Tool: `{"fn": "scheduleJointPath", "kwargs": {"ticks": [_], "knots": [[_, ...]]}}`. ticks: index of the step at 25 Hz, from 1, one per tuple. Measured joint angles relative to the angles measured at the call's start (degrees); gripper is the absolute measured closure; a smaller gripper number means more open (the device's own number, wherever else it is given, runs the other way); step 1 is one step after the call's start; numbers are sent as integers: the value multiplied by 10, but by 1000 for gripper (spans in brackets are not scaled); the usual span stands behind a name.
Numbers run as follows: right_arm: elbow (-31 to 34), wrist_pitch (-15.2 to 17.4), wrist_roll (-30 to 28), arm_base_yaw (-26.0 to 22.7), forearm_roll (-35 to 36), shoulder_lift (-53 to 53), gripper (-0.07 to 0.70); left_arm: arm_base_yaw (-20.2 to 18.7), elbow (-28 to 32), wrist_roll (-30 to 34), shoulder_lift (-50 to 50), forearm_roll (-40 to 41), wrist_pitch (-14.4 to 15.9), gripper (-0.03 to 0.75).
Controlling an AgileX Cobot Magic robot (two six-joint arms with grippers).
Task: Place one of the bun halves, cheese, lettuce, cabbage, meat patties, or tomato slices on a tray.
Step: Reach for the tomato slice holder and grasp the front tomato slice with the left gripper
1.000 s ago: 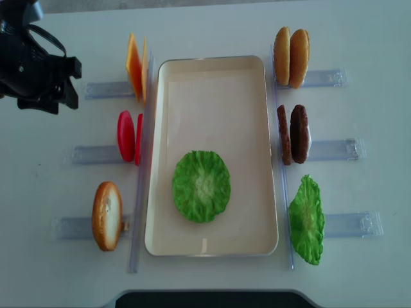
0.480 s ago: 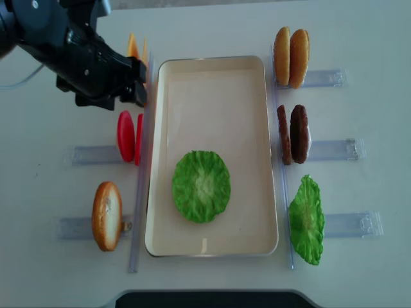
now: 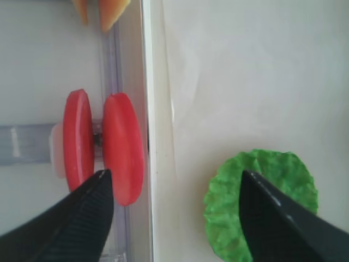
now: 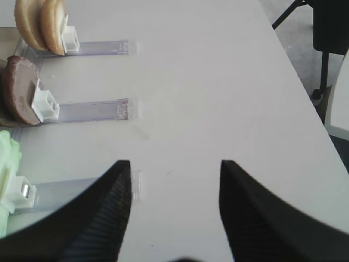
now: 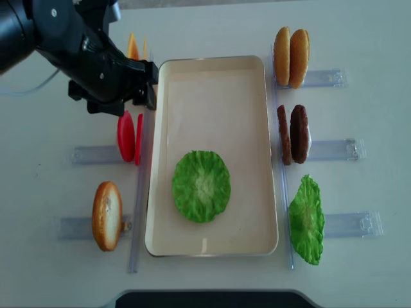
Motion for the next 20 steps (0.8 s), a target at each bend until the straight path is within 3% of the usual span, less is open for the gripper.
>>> {"fn": "scheduleJointPath", "kwargs": {"ticks": [20], "knots": [[0,0,0,0,2,0,279,0,-2,-3,96,25,2,188]]}}
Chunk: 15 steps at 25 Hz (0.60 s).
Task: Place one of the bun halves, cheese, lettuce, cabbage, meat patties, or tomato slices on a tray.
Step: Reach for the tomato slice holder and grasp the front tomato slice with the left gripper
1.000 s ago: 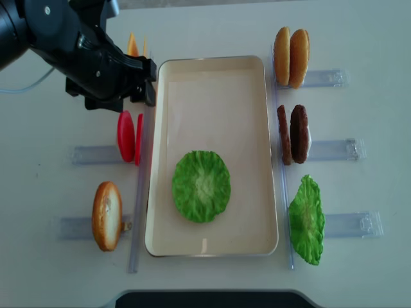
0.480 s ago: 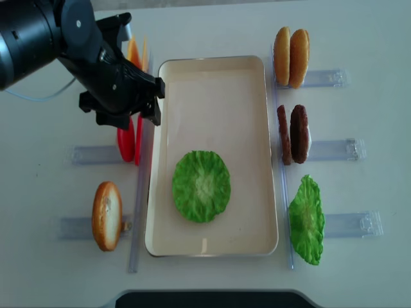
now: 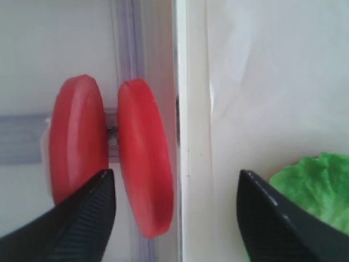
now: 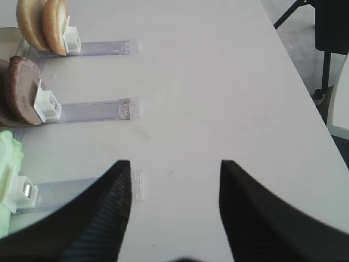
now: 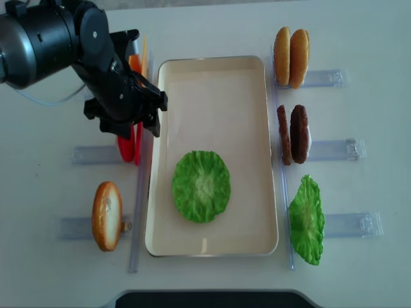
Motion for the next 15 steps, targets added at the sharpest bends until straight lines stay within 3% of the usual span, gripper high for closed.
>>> {"fn": "scheduleJointPath", "kwargs": {"ticks": [11,15], "knots": [[0,0,0,0,0,0,279,0,0,-1,25,4,2,195],[0,0,0,0,0,0,279,0,0,-1,25,4,3,258]]}}
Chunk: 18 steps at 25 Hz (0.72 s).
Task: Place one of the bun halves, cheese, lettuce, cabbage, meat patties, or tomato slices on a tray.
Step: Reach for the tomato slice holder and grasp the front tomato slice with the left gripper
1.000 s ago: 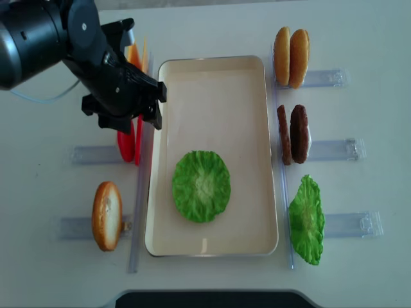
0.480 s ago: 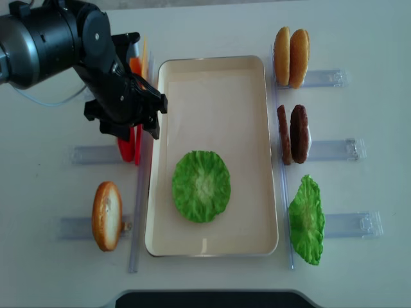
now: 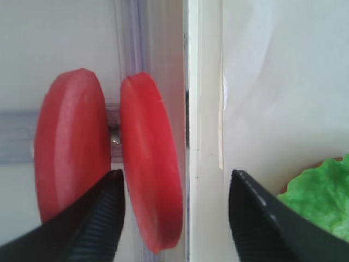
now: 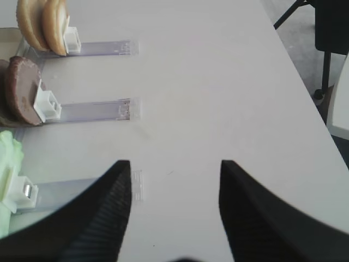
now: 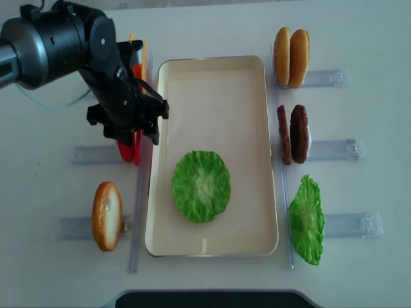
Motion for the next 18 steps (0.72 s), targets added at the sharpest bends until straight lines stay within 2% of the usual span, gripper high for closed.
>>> {"fn": "scheduleJointPath", "kwargs": {"ticks": [7,10,18], "knots": [[0,0,0,2,-1,0,279,0,0,1,0,5,2,550],[0,0,0,4,0,0,279,0,-3,13,0,8,12,644],[0,0,0,4,0,0,279,0,-11,21,-1,12,37,651]]}}
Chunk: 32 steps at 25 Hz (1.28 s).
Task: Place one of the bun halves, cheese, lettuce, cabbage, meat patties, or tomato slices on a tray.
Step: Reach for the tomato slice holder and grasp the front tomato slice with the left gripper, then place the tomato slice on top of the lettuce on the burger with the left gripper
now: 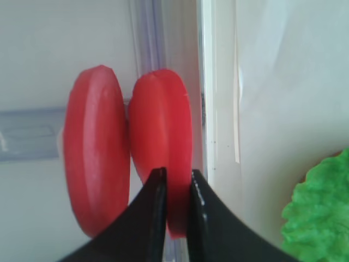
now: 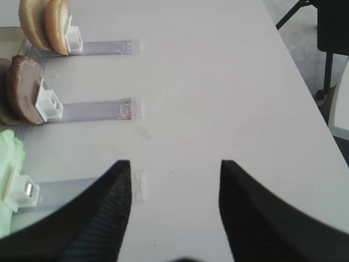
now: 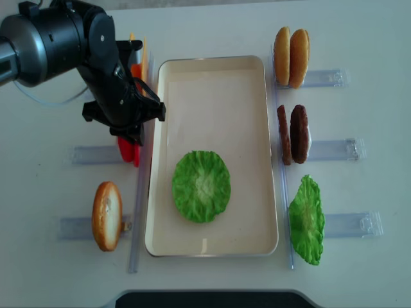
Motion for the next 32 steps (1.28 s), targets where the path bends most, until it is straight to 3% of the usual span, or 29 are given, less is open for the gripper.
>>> {"fn": "scheduleJointPath", "kwargs": {"ticks": [12,18,27,32], "knots": [[0,0,0,0,-3,0,279,0,-85,13,-79,-6,114,655],[0,0,0,0,-3,0,279,0,-84,13,-144,6,167,655],[0,0,0,0,0,0,279,0,63,12,-308,5,169,655],[0,0,0,0,0,0,279,0,123,-2,-386,3,152,655]]}}
